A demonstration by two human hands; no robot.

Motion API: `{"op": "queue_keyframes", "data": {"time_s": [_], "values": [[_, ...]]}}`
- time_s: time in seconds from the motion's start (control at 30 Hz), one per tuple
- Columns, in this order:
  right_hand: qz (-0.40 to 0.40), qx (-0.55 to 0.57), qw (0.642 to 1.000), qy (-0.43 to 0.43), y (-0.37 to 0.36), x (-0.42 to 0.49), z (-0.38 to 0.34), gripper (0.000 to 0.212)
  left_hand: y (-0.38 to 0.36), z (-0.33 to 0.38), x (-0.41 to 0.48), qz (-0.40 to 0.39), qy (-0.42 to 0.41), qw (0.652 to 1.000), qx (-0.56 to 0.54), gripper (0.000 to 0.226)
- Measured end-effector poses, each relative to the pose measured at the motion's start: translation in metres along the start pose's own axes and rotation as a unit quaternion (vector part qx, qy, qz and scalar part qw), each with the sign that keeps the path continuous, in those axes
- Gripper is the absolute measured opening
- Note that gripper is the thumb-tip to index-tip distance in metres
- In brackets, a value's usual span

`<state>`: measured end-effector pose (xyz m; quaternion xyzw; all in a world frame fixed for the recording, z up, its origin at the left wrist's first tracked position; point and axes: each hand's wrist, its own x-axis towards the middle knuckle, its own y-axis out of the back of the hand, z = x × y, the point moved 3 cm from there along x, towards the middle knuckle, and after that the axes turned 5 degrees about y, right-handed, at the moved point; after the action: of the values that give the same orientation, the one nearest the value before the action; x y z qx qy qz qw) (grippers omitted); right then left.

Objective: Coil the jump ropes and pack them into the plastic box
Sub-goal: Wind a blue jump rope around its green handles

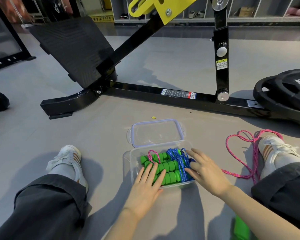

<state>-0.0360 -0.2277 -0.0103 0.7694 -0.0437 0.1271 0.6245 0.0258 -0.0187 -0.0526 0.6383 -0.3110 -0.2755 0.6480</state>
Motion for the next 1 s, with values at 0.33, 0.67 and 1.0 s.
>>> {"op": "queue_keyframes", "data": {"time_s": [0.33,0.67,1.0], "values": [[-0.084,0.102,0.990,-0.038,-0.023,0.007,-0.007,0.061,-0.011,-0.005,0.004,0.042,-0.009,0.999,0.022,0.052],[0.005,0.011,1.000,-0.017,-0.035,0.011,-0.017,0.025,-0.016,-0.007,0.005,0.072,-0.006,0.997,0.024,0.050],[-0.001,-0.052,0.999,-0.003,-0.039,0.001,-0.031,0.069,-0.017,-0.007,0.003,0.107,-0.003,0.993,0.043,0.058]]}}
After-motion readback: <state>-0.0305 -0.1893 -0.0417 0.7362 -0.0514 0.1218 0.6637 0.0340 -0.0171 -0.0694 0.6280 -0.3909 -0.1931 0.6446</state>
